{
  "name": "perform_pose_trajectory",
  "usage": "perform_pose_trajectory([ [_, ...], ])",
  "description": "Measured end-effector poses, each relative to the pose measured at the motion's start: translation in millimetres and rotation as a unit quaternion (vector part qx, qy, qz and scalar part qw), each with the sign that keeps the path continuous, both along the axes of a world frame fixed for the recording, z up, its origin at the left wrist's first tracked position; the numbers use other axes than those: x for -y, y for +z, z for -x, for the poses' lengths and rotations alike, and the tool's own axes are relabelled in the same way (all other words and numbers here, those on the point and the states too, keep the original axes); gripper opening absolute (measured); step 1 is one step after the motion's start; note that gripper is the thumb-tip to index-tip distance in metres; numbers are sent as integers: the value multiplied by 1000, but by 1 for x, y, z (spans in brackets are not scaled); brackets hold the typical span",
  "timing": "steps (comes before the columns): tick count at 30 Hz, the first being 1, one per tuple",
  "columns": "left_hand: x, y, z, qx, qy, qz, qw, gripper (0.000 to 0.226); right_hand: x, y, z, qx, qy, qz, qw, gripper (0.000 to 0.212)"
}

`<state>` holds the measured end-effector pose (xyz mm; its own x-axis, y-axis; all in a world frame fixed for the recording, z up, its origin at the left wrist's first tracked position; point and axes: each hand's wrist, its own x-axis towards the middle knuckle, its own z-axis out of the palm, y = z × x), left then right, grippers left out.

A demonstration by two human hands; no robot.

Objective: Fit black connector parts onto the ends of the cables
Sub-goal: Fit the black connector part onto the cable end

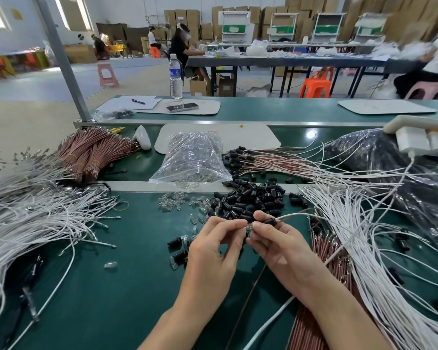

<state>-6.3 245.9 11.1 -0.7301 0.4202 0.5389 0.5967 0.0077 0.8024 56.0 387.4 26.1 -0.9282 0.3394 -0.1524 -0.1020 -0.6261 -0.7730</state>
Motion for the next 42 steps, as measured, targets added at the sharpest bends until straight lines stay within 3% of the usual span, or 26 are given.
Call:
perform_pose_trajectory([
  [19, 0, -3, 5, 81, -16, -22, 996, 21, 7, 4, 2, -12, -27, -8, 1000, 23],
  [42, -1, -2, 3, 53, 1, -24, 998, 20, 5, 4, 1, -28, -8, 16, 999, 16],
])
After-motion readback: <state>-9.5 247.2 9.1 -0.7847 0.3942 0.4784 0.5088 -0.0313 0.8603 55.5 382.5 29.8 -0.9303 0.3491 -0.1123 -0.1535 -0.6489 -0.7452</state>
